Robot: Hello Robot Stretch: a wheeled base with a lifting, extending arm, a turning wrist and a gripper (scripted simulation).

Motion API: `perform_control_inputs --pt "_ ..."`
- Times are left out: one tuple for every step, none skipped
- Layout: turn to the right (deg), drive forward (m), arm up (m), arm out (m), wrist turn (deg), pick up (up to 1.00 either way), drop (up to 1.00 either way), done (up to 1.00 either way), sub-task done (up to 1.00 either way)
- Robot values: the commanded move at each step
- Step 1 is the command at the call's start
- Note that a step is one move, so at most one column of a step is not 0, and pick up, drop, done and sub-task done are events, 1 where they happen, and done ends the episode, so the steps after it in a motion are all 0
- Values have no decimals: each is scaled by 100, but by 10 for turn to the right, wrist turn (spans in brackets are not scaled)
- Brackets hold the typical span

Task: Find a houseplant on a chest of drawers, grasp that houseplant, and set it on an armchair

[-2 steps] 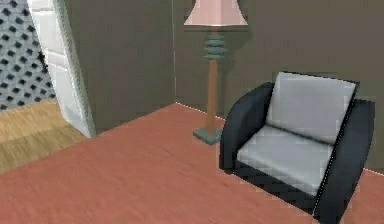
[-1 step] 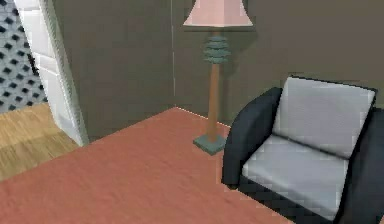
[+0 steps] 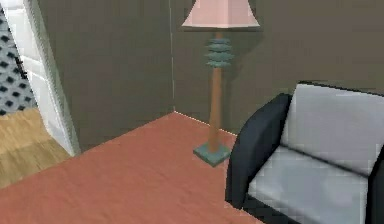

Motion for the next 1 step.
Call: perform_control_inputs --pt "390 0 0 0 0 0 0 0 0"
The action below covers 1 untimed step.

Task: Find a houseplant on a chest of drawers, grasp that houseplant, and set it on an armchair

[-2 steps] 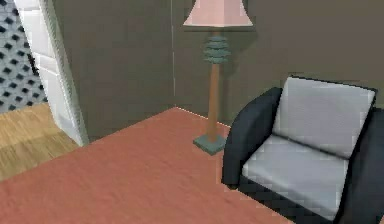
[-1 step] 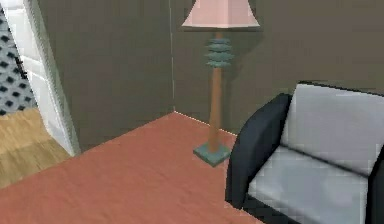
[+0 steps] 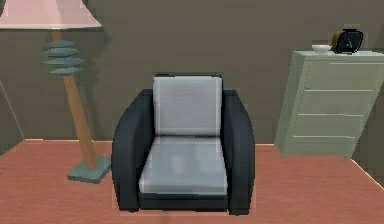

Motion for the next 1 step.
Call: perform_control_inputs --pt "0 5 0 0 0 0 0 0 0"
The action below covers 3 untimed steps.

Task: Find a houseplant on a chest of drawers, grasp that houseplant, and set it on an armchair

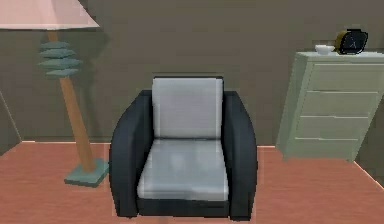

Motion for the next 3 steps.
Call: perform_control_inputs --pt "-60 0 0 0 0 0 0 0 0" --pt "0 50 0 0 0 0 0 0 0" --pt "450 0 0 0 0 0 0 0 0"
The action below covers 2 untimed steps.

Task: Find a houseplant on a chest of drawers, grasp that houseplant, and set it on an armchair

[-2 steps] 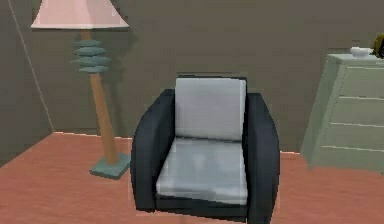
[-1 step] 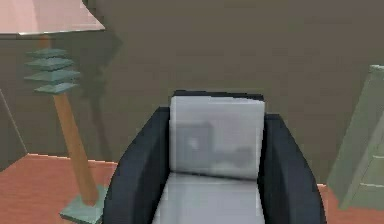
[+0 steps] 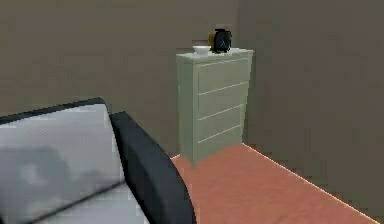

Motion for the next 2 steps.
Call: perform_control_inputs --pt "450 0 0 0 0 0 0 0 0" --pt "210 0 0 0 0 0 0 0 0"
